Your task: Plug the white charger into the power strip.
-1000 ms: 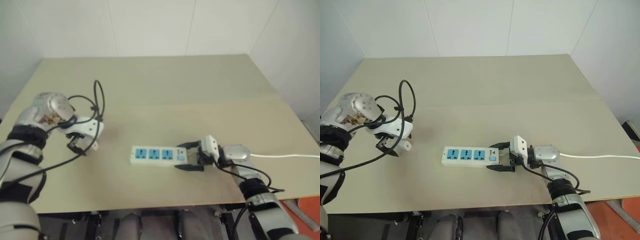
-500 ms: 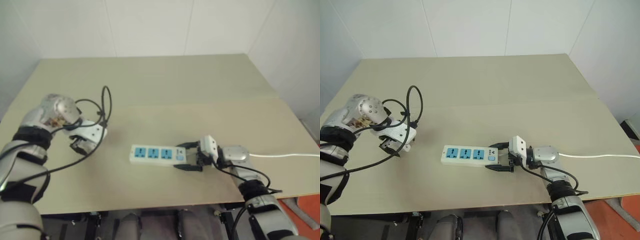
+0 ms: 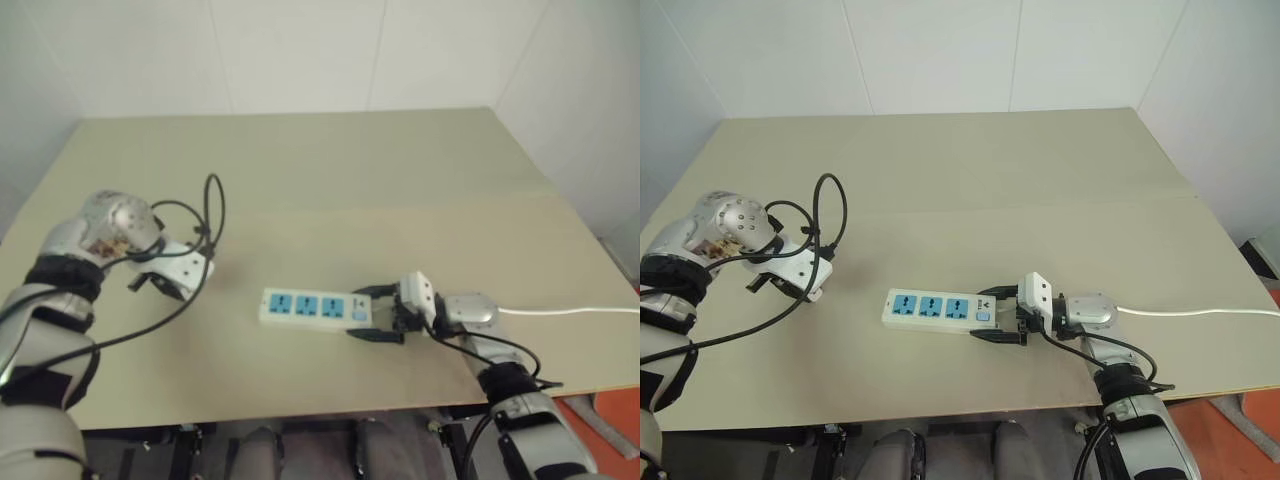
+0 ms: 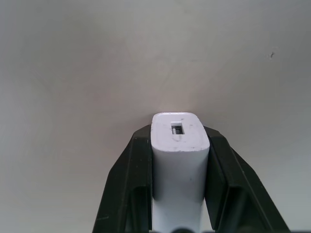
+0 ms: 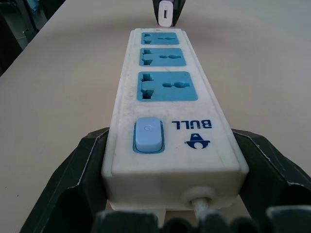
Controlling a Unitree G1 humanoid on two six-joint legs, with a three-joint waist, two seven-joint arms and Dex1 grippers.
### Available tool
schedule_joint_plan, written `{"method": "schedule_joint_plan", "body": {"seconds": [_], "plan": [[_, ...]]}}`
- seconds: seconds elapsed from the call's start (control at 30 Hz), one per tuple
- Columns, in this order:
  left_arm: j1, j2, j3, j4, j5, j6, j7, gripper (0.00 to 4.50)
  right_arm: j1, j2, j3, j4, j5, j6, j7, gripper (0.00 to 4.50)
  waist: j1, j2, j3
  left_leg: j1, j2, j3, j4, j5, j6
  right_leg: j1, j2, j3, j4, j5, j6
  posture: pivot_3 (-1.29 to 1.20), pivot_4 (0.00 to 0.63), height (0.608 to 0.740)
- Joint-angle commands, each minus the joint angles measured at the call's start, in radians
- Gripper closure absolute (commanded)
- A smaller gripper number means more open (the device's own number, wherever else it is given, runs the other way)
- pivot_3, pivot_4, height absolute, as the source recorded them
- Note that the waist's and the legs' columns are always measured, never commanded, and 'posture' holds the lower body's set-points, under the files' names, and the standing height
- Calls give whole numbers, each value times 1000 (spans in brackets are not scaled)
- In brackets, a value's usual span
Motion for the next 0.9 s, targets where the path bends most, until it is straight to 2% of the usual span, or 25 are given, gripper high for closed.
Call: {"method": "schedule_joint_plan", "body": {"seconds": [0.03, 0.17, 0.33, 0.4, 0.5, 0.7, 0.9], "plan": [[-5, -32, 87, -98, -122, 92, -33, 3489, 13, -2, -1, -25, 2, 8, 0, 1097, 1, 0, 0, 0, 0, 0, 0, 0, 0, 0, 0, 0, 0, 0, 0, 0, 150, 740], [-5, -84, 182, -225, -255, 262, -40, 3489, 14, 2, 5, -24, -6, 1, -1, 1097, 1, 0, 0, -1, 0, -1, 1, 0, 0, 0, 0, -1, 0, 0, 0, 0, 150, 740], [19, -178, 292, -379, -422, 562, 8, 3489, 8, 13, 10, -18, -10, -4, -3, 1097, -5, 0, 0, -1, 0, -1, 1, 0, 0, 0, 0, 0, 0, 0, 0, 0, 150, 740], [70, -265, 376, -451, -548, 647, 79, 3489, 7, 17, 15, -15, -11, -6, 4, 1097, -6, 0, 0, -1, 0, -1, 1, 0, 0, 0, 0, 0, 0, 0, 0, 0, 150, 740], [150, -343, 442, -552, -647, 726, 155, 3489, 7, 24, 20, -13, -15, -9, 4, 1097, -8, 0, 0, 0, 0, -2, 2, 0, 0, 0, 0, 0, 3, 0, 0, 0, 150, 740], [320, -439, 463, -730, -773, 842, 260, 3489, 4, 33, 17, -9, -20, -16, -3, 1097, -11, 0, 0, 2, 0, -1, 2, 0, 0, 1, 0, 1, 4, 0, 0, 0, 150, 740], [393, -514, 423, -725, -774, 825, 310, 3489, -8, 37, 18, -8, -23, -9, -5, 1097, -6, 0, 0, 5, -1, -1, 2, 1, -1, 3, 0, 3, 1, 0, 0, 0, 150, 740]]}}
